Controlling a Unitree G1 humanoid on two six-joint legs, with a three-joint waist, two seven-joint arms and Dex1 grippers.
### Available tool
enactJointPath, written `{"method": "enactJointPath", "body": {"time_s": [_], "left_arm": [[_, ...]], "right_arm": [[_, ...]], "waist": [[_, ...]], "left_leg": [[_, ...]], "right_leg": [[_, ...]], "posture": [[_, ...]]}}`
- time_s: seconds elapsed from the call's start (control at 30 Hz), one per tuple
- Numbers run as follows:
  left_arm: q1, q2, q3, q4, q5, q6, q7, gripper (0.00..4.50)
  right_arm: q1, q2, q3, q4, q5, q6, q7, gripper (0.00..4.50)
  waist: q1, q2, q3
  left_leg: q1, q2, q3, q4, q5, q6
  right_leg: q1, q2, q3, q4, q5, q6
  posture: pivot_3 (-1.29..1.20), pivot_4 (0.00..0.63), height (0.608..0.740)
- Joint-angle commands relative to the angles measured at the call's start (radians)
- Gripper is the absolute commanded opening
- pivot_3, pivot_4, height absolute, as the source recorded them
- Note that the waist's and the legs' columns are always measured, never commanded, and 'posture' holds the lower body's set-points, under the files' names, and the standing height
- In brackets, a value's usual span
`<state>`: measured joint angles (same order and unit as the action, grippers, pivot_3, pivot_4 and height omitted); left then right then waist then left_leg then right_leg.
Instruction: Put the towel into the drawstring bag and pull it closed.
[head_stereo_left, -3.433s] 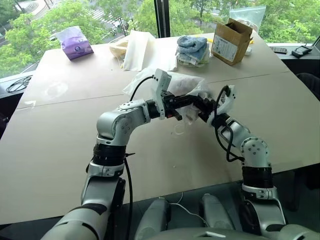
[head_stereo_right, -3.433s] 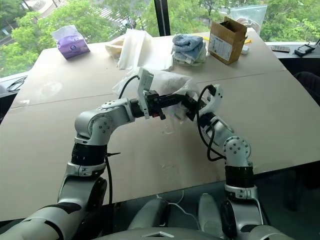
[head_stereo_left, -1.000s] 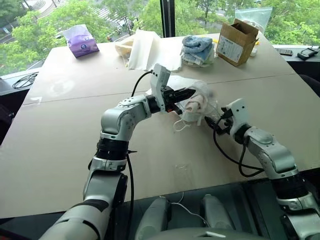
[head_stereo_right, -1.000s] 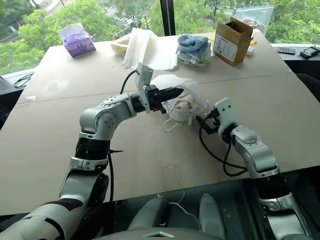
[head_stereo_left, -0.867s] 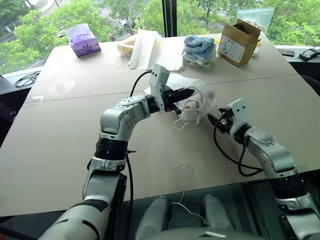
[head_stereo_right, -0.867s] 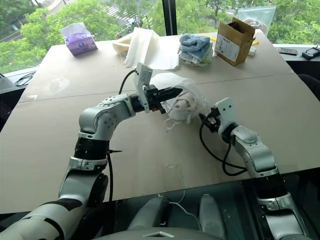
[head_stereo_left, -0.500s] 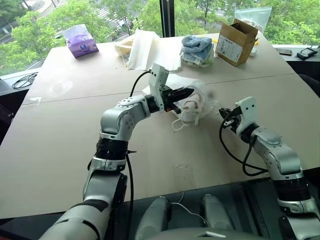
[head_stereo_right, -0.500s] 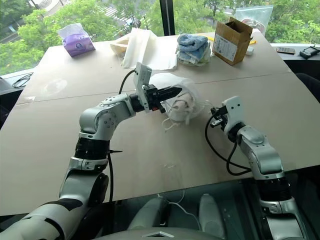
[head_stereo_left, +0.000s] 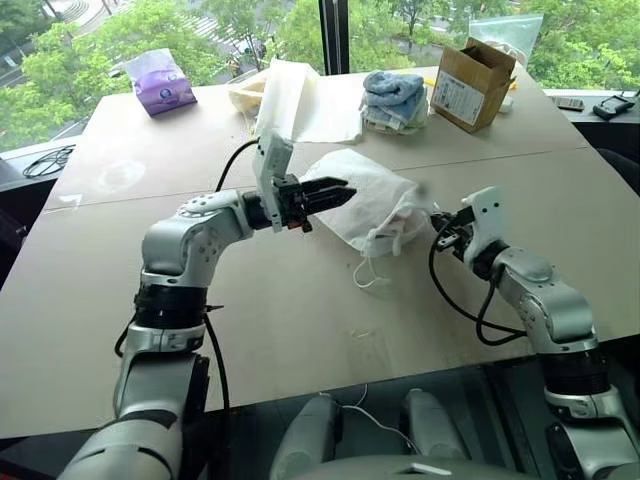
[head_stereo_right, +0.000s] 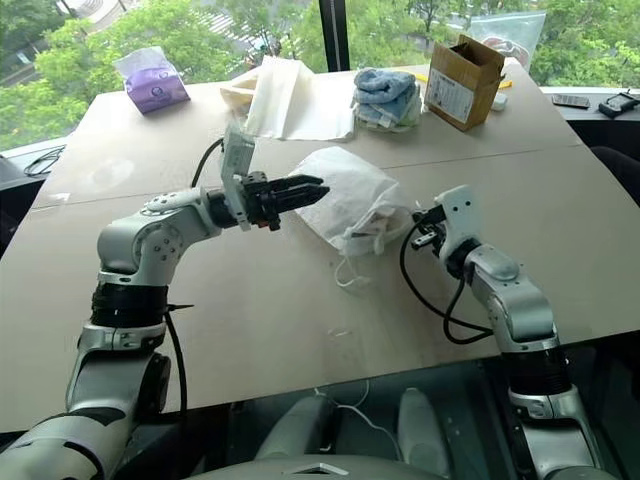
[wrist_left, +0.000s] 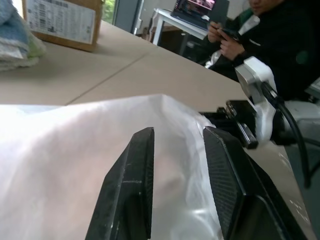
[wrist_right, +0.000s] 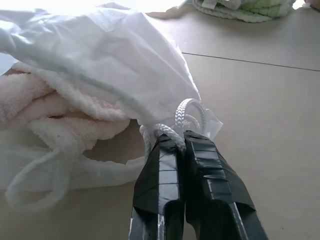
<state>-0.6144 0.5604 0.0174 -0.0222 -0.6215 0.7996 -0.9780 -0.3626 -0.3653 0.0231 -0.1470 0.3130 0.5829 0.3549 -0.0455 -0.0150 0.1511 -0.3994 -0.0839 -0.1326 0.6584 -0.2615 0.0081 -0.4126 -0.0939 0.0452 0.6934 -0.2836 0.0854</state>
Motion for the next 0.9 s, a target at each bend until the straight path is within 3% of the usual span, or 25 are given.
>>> {"method": "enactJointPath", "body": {"time_s": [0.03,0.37,0.57,0.7,0.9], "left_arm": [[0.050,0.018,-0.052,-0.108,-0.036,0.039,-0.051,1.53],[0.194,0.078,-0.090,-0.151,0.000,0.038,-0.068,1.53],[0.245,0.028,-0.116,-0.095,0.088,-0.094,-0.021,1.53],[0.206,-0.063,-0.104,-0.023,0.114,-0.160,0.032,1.53],[0.172,-0.099,-0.170,0.042,0.186,-0.231,0.009,1.53]], "right_arm": [[-0.015,0.005,-0.016,-0.034,-0.004,-0.008,0.002,0.00],[-0.012,0.028,-0.021,-0.045,-0.009,-0.002,-0.003,0.00],[0.001,0.022,0.011,-0.060,-0.037,-0.002,0.010,0.00],[0.005,0.012,0.025,-0.068,-0.060,-0.004,0.013,0.00],[0.009,0.020,0.028,-0.089,-0.068,0.007,0.011,0.00]], "waist": [[0.005,0.000,0.000],[-0.001,0.000,0.000],[0.007,0.000,0.000],[0.009,0.000,0.000],[0.002,0.000,0.000]], "left_leg": [[0.000,0.000,0.000,0.000,0.000,0.000],[0.000,0.001,0.000,-0.001,0.000,0.000],[0.001,0.000,0.000,-0.001,0.000,0.000],[0.001,0.000,-0.001,0.000,0.000,0.000],[0.001,0.000,0.000,0.000,0.000,0.000]], "right_leg": [[0.000,0.000,0.000,0.000,0.000,0.000],[0.000,0.001,0.000,0.000,0.000,0.000],[0.000,0.000,0.000,0.000,0.000,0.000],[0.001,0.000,-0.001,0.000,0.000,0.000],[0.000,0.000,0.000,0.000,0.000,0.000]], "posture": [[0.00,0.150,0.740],[0.00,0.150,0.740],[0.00,0.150,0.740],[0.00,0.150,0.740],[0.00,0.150,0.740]]}}
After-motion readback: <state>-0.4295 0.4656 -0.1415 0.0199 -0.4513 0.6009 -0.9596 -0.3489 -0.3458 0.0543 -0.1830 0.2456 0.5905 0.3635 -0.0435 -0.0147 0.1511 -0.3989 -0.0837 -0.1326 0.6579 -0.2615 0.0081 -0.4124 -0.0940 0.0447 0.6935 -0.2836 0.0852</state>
